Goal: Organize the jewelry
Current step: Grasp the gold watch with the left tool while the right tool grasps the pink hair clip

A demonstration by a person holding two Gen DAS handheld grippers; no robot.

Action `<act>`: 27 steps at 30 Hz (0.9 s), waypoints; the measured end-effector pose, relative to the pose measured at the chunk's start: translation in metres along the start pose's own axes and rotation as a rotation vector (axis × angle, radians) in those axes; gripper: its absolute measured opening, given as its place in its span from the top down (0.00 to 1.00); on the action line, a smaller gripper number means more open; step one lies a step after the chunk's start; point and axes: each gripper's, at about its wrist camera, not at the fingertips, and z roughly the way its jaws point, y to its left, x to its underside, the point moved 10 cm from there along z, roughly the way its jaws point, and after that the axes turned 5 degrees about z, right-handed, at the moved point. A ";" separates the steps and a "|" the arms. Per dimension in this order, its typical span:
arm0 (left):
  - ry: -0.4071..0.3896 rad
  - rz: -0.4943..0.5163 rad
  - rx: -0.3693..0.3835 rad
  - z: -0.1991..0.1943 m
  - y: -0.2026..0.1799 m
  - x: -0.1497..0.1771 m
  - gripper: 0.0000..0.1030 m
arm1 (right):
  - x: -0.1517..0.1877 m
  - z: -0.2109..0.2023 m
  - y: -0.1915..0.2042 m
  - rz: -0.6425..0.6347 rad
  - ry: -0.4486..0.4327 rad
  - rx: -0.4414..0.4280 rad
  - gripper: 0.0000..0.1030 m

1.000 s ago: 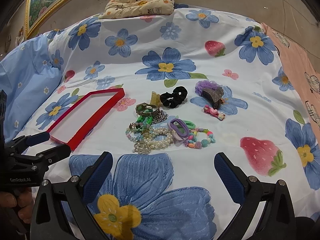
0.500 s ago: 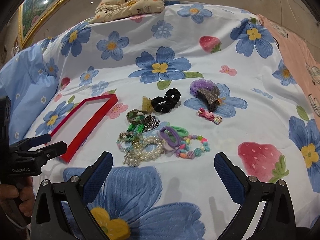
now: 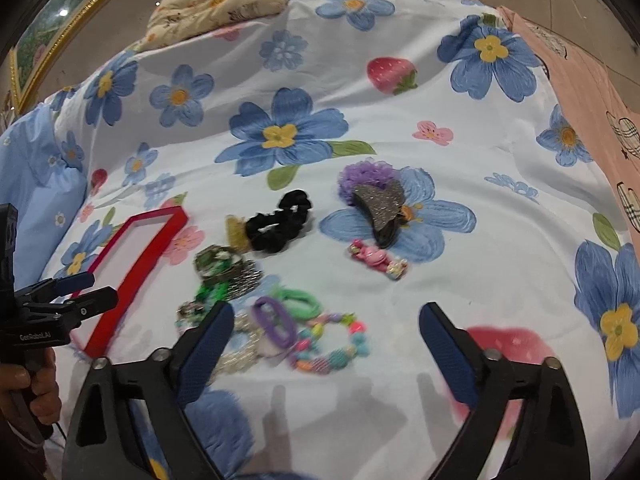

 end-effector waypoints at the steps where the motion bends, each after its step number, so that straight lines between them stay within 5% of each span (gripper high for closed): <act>1: 0.008 0.006 0.004 0.006 -0.001 -0.003 0.14 | -0.002 0.006 -0.004 -0.009 0.012 0.002 0.14; 12: 0.116 0.029 0.083 0.070 -0.007 -0.028 0.33 | -0.024 0.066 -0.030 -0.095 0.134 0.008 0.25; 14: 0.123 0.029 0.091 0.077 -0.007 -0.029 0.34 | -0.025 0.075 -0.033 -0.110 0.155 0.011 0.34; 20: 0.163 0.041 0.118 0.096 -0.012 -0.028 0.53 | -0.023 0.096 -0.037 -0.154 0.196 0.014 0.40; 24: 0.170 0.045 0.145 0.103 -0.017 -0.025 0.64 | -0.016 0.106 -0.041 -0.160 0.231 0.040 0.58; 27: 0.170 0.057 0.175 0.102 -0.023 -0.026 0.82 | -0.014 0.103 -0.040 -0.163 0.228 0.048 0.69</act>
